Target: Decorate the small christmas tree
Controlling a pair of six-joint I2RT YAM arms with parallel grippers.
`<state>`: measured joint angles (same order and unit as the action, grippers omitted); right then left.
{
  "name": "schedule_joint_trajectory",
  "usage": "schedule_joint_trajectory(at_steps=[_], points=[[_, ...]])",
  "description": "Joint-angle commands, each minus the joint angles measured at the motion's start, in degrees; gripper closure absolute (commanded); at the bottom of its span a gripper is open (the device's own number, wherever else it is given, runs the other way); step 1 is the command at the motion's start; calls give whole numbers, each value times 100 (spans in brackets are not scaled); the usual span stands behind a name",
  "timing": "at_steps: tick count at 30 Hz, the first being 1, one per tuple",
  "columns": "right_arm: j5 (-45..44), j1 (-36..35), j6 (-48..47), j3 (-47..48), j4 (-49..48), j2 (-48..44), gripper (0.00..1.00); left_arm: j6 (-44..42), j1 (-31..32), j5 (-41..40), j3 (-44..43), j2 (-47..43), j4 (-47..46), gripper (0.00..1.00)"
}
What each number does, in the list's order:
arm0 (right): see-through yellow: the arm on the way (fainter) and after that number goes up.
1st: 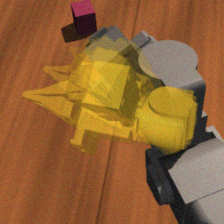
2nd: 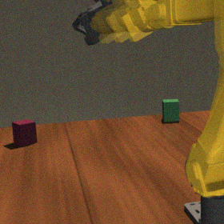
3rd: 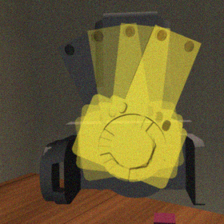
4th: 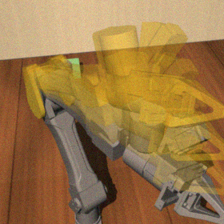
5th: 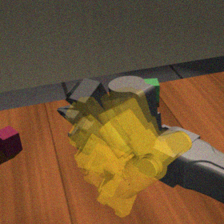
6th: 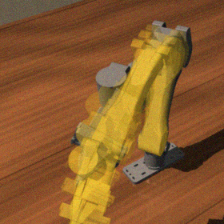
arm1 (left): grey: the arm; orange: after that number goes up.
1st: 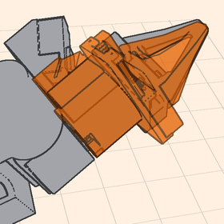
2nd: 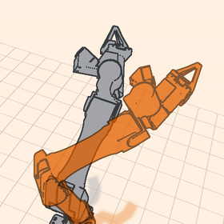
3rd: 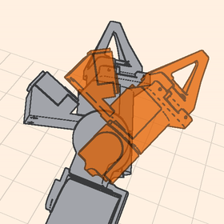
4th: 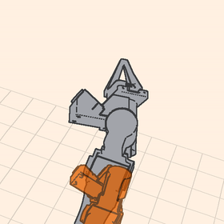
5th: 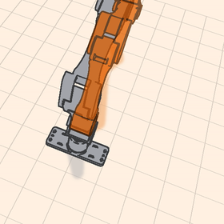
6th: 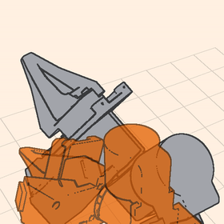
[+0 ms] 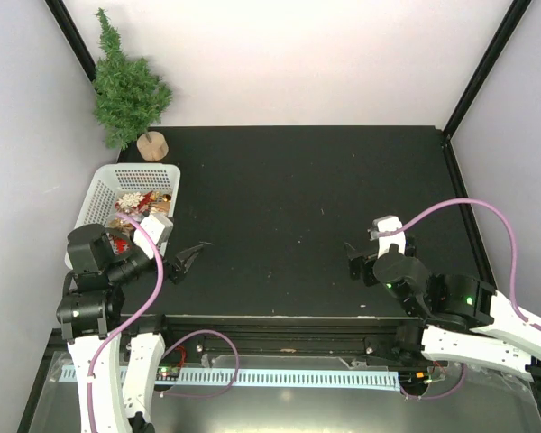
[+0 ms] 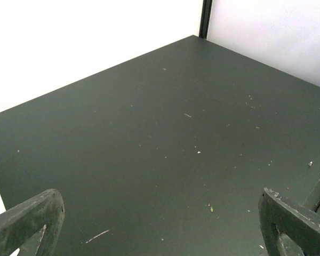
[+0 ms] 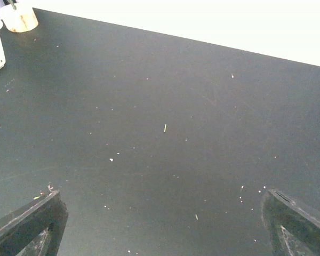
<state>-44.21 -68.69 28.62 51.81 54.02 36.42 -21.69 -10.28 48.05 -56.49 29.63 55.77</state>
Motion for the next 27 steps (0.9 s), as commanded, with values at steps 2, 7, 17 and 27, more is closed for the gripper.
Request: schedule_joint_trajectory(at_steps=[2, 7, 17, 27], points=[[14, 17, 11, 13, -115, 97, 0, -49, -11, 136, -29, 12, 21, 1], [-29, 14, 46, -2, -106, 45, 0, -54, -9, 143, -35, 27, 22, 1], [-19, 21, 38, -4, -104, 49, 0, -39, -9, 125, -29, 37, 13, 1], [240, 18, -21, -39, -247, 167, 4, 19, -9, -44, 26, 95, -82, 1]])
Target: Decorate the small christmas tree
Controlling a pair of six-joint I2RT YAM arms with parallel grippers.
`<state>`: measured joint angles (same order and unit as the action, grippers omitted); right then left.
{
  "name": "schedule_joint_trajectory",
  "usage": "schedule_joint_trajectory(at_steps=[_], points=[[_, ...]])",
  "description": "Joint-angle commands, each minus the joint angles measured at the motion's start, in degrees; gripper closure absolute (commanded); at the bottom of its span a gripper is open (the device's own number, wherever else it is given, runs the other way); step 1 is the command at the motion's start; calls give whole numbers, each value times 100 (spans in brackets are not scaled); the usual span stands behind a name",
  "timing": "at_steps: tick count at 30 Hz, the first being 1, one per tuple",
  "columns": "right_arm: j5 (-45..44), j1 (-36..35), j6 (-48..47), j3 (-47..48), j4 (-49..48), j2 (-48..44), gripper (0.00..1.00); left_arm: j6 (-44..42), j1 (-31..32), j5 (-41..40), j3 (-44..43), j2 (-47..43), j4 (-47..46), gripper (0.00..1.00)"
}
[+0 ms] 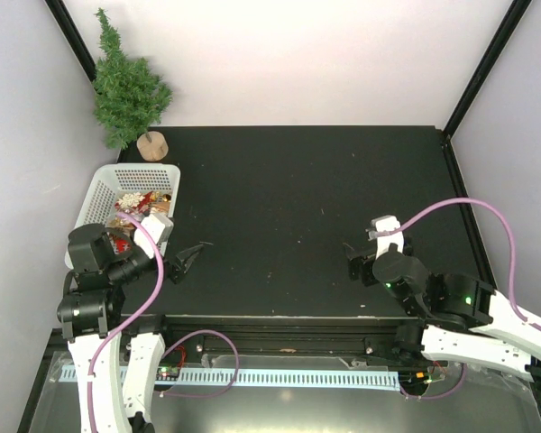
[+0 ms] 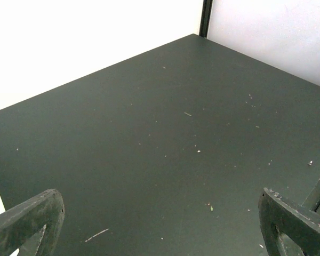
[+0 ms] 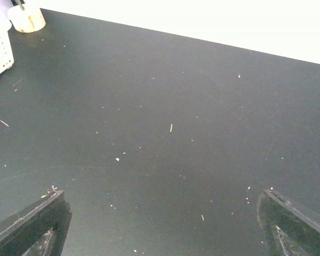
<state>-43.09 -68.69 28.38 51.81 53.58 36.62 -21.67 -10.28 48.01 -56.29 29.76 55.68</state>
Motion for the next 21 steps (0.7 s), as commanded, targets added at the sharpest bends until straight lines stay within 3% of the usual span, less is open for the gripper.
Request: schedule_joint_trajectory(at_steps=[1, 8, 16, 21], points=[[133, 9, 17, -22, -180, 251, 5, 21, -13, -97, 5, 109, -67, 1], [383, 5, -119, 140, -166, 749, 11, -178, -9, -1257, -221, 673, 1, 1], [702, 13, 135, 583, 74, 1068, 13, -329, -45, -3185, -144, 1876, -765, 1], [1001, 7, 233, 664, -55, 1143, 13, -354, -536, -3385, -191, 2802, -1086, 3]])
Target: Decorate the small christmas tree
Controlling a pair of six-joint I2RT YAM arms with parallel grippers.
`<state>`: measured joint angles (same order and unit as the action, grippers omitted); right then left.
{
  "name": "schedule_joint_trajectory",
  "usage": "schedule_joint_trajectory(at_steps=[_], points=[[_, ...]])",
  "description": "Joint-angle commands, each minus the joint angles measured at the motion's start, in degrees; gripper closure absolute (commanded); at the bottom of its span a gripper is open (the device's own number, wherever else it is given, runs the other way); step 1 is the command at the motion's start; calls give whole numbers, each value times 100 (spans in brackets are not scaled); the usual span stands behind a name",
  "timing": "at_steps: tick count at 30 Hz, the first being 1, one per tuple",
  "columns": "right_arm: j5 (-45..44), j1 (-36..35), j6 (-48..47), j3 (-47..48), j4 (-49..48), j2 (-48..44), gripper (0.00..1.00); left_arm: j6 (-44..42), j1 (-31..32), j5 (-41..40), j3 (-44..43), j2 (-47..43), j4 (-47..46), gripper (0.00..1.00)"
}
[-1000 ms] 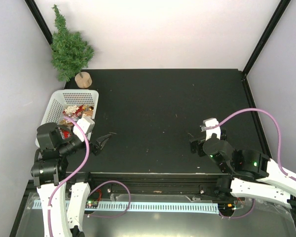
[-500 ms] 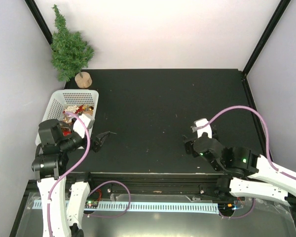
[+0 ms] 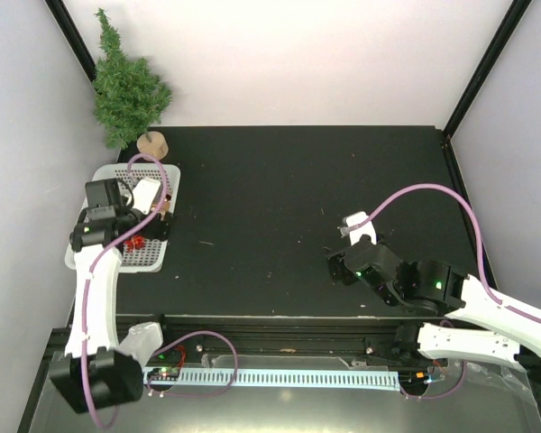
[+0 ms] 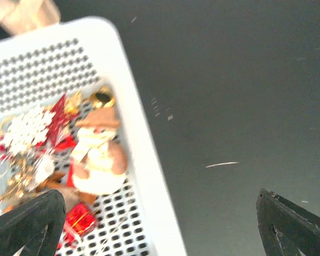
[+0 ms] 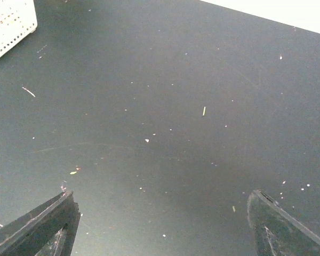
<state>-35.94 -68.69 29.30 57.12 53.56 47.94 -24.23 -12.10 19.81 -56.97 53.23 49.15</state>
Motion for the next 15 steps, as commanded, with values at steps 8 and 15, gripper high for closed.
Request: schedule_joint_trajectory(at_steps=[8, 15], points=[[781, 5, 288, 379, -172, -87, 14, -160, -689, -1007, -370, 1604, -1051, 3], [1046, 10, 488, 495, -217, -57, 15, -173, -682, -1558, -589, 2676, -1483, 20]])
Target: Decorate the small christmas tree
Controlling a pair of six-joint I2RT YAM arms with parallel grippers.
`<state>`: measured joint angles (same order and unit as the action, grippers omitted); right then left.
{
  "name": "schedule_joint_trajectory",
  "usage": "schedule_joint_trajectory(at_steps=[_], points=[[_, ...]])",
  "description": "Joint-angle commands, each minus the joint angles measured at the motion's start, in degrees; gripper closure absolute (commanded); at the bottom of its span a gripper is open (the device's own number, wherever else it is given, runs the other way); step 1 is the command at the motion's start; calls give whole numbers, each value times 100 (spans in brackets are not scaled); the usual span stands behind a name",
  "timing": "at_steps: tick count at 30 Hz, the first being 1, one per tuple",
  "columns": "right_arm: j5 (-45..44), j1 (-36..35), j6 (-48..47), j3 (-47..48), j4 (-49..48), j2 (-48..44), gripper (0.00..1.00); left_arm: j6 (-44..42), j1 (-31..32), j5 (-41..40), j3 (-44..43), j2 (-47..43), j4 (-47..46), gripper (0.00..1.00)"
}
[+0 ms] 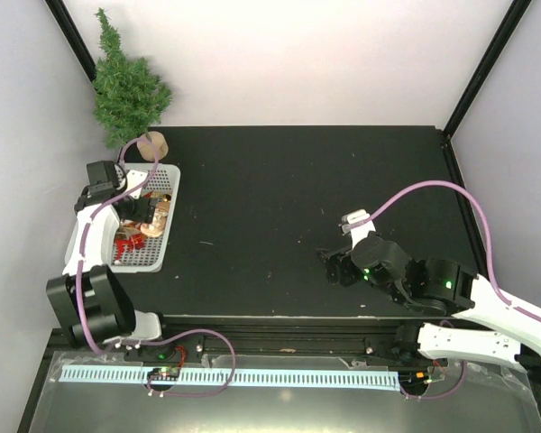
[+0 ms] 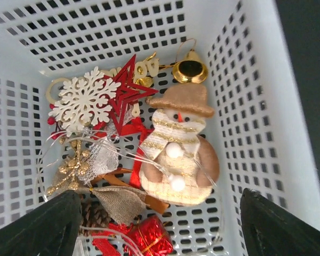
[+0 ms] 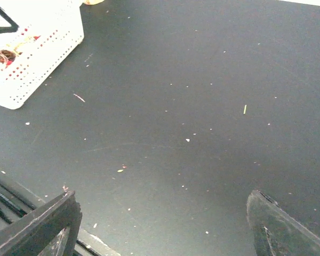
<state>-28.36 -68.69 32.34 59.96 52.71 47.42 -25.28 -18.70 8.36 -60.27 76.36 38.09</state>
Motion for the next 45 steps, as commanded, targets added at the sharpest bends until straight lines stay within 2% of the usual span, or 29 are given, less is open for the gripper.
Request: schedule_joint_trajectory(at_steps=[1, 5, 9, 13, 20, 25, 36, 45], points=[[333, 10, 200, 223, -162, -17, 15, -73, -20, -414, -269, 480, -395, 24], [374, 7, 283, 152, -319, -110, 15, -117, 19, -254, -273, 983, -412, 38], [555, 13, 285, 35, -463, -121, 15, -32, 143, 60, -106, 1275, -462, 41], [652, 6, 332, -88, -600, -78, 15, -7, 486, -71, 135, 1333, -716, 40], [815, 8, 348, -216, -785, -91, 15, 51, 1044, -448, -121, 1757, -770, 40], [778, 6, 345, -274, -805, -80, 15, 59, 1496, -475, -124, 1712, -775, 40], [702, 6, 117, -6, -788, 244, 14, -523, 2943, -110, 302, 1072, -537, 40], [734, 6, 63, 107, -821, 480, 14, -1036, 4146, 171, 358, 1222, -109, 40]])
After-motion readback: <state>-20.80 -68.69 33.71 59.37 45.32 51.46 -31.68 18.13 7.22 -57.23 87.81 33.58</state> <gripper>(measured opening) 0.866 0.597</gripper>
